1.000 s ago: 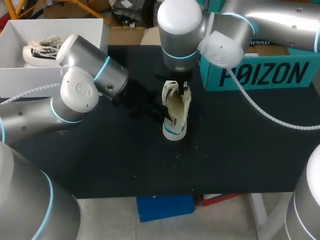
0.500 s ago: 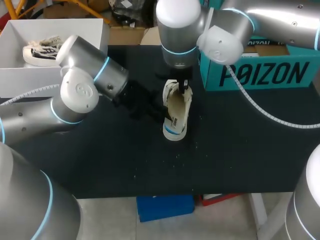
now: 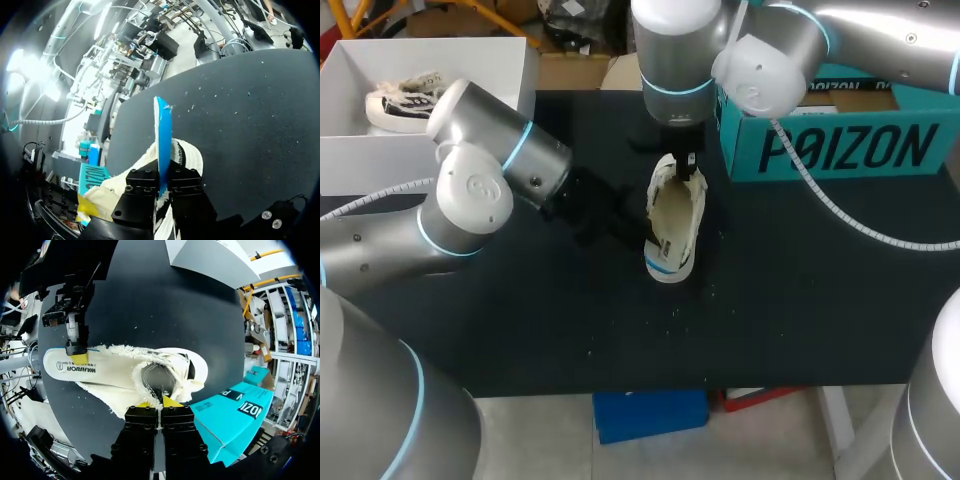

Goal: Take the shoe out of the shoebox, open the shoe tongue, remove and reinsert the insole, then place the shoe into the shoebox

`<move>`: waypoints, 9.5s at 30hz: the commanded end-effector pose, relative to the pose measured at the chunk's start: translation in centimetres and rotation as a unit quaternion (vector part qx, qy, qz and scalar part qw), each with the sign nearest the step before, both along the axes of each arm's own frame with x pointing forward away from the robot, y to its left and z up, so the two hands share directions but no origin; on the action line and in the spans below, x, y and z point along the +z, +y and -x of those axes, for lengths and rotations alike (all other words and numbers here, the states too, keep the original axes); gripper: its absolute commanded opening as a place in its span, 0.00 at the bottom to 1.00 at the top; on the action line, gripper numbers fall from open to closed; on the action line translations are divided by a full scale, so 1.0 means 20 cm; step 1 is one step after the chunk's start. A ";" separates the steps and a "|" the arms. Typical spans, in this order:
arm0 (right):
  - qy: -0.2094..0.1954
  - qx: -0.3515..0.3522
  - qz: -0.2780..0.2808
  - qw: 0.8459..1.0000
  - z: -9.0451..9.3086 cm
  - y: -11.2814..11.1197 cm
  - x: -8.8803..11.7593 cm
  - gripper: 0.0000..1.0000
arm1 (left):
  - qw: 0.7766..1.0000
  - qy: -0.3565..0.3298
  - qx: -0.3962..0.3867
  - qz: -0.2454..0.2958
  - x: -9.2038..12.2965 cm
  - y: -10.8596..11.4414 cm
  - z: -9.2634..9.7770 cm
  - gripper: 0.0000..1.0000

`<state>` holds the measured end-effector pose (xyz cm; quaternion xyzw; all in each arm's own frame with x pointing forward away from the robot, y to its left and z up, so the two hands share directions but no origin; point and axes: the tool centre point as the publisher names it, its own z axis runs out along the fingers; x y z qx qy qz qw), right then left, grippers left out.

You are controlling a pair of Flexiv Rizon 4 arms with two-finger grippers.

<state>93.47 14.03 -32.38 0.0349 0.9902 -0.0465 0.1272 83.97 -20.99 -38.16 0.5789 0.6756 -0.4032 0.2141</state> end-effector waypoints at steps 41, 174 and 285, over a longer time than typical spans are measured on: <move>0.093 0.097 0.046 0.990 -0.39 0.15 -0.12 0.00 | 1.000 0.030 0.008 0.000 -0.08 0.03 0.07 0.00; -0.190 -0.098 -0.242 0.947 0.55 -0.20 0.41 1.00 | 0.999 0.005 0.021 -0.027 0.06 -0.05 -0.15 1.00; -0.190 -0.098 -0.242 0.947 0.55 -0.20 0.41 1.00 | 0.958 -0.051 -0.117 -0.255 -0.06 -0.11 -0.06 0.00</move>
